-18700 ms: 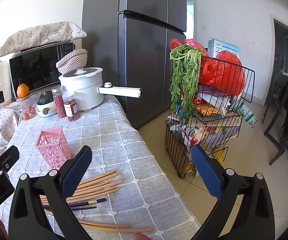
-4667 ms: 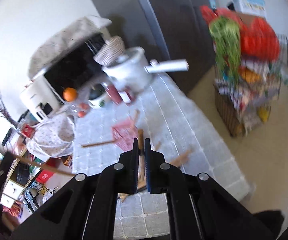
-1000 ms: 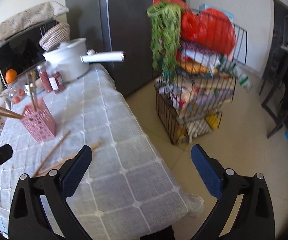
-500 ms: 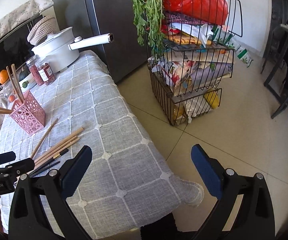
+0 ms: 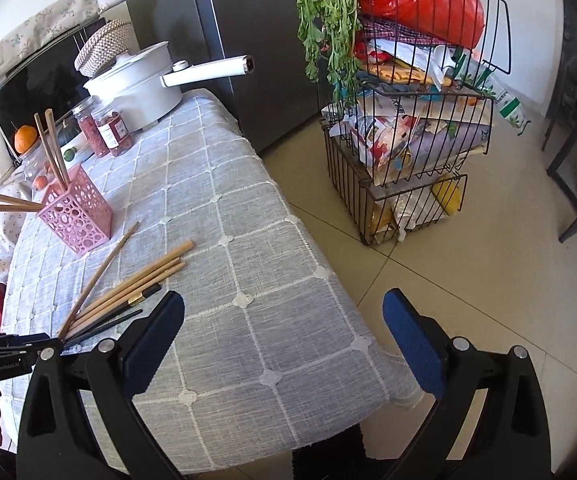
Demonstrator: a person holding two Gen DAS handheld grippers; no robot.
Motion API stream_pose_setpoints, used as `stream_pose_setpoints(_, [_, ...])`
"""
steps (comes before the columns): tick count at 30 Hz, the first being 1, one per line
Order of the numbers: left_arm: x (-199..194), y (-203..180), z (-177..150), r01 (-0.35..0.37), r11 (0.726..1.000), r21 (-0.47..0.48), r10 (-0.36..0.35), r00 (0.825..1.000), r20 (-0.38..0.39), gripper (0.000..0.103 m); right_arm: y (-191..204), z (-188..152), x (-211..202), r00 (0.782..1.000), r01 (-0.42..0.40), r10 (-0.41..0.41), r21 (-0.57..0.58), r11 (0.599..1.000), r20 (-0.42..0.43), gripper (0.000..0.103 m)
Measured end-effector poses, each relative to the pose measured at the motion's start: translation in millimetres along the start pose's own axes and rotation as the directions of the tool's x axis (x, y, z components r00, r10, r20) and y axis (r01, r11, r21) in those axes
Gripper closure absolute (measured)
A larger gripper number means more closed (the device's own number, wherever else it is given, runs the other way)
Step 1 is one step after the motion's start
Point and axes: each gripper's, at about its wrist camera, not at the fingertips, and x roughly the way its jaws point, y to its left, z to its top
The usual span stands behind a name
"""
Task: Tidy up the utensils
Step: 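Move the left gripper back down toward the chopstick pile, then close the left gripper on one wooden chopstick from the pile, then lift the wooden chopstick with the left gripper toward the pink holder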
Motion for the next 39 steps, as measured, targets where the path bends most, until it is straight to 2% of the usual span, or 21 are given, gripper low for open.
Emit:
stream_pose_setpoints(10, [4.4, 19.6, -12.7, 0.01, 1.0, -0.011, -0.01, 0.999, -0.045, 0.074, 7.3, -0.7, 4.4, 1.0, 0.003, -0.003, -0.016, 1.0, -0.018, 0.006])
stream_pose_setpoints(14, [4.5, 18.7, -18.5, -0.016, 1.0, 0.016, 0.017, 0.999, -0.046, 0.093, 9.2, -0.9, 5.8, 1.0, 0.004, -0.004, -0.018, 1.0, -0.025, 0.006])
stream_pose_setpoints(20, [-21.2, 10.9, -40.8, -0.013, 0.997, 0.071, 0.01, 0.999, 0.042, 0.096, 10.3, -1.9, 10.5, 0.999, 0.011, -0.012, -0.014, 1.0, -0.045, 0.006])
stream_pose_setpoints(24, [-50.1, 8.9, -61.3, -0.025, 0.997, 0.079, 0.014, 0.99, 0.138, 0.096, 10.9, -3.4, 12.6, 0.998, 0.023, -0.024, -0.018, 1.0, -0.054, 0.006])
stream_pose_setpoints(27, [-85.4, 6.3, -76.1, -0.052, 0.996, 0.074, 0.031, 0.965, 0.26, 0.096, 9.6, -1.6, 15.6, 0.997, 0.029, -0.029, 0.004, 1.0, -0.068, 0.006])
stream_pose_setpoints(30, [-123.8, 6.4, -83.0, -0.068, 0.996, 0.064, 0.038, 0.919, 0.392, 0.096, 9.1, 6.2, 27.6, 0.992, 0.0, 0.011, 0.088, 0.996, -0.123, 0.006])
stream_pose_setpoints(31, [-136.5, 6.6, -82.9, -0.083, 0.995, 0.058, 0.049, 0.899, 0.436, 0.096, 10.0, 8.8, 33.4, 0.988, -0.014, 0.031, 0.118, 0.993, -0.148, 0.006])
stream_pose_setpoints(33, [-150.9, 3.5, -76.1, -0.083, 0.995, 0.048, 0.049, 0.867, 0.496, 0.096, 11.9, 15.4, 51.4, 0.971, -0.055, 0.101, 0.214, 0.975, -0.215, 0.006])
stream_pose_setpoints(34, [-161.4, 4.7, -74.9, -0.083, 0.996, 0.042, 0.048, 0.843, 0.536, 0.096, 13.5, 18.3, 60.4, 0.96, -0.08, 0.146, 0.268, 0.96, -0.239, 0.006])
stream_pose_setpoints(36, [-172.2, 4.9, -73.8, -0.084, 0.996, 0.04, 0.046, 0.816, 0.576, 0.096, 16.7, 26.5, 77.5, 0.938, -0.111, 0.223, 0.379, 0.919, -0.267, 0.008])
stream_pose_setpoints(37, [-179.5, 6.4, -72.6, -0.077, 0.996, 0.041, 0.037, 0.799, 0.601, 0.096, 20.2, 31.3, 86.3, 0.924, -0.125, 0.26, 0.425, 0.897, -0.279, 0.014])
stream_pose_setpoints(38, [-182.3, 4.5, -71.8, -0.075, 0.996, 0.043, 0.033, 0.79, 0.612, 0.096, 24.2, 34.5, 92.2, 0.916, -0.124, 0.275, 0.444, 0.887, -0.293, 0.024])
stream_pose_setpoints(39, [-185.6, 4.9, -71.0, -0.074, 0.996, 0.045, 0.03, 0.781, 0.624, 0.096, 30.6, 40.4, 103.0, 0.903, -0.116, 0.288, 0.464, 0.878, -0.32, 0.029])
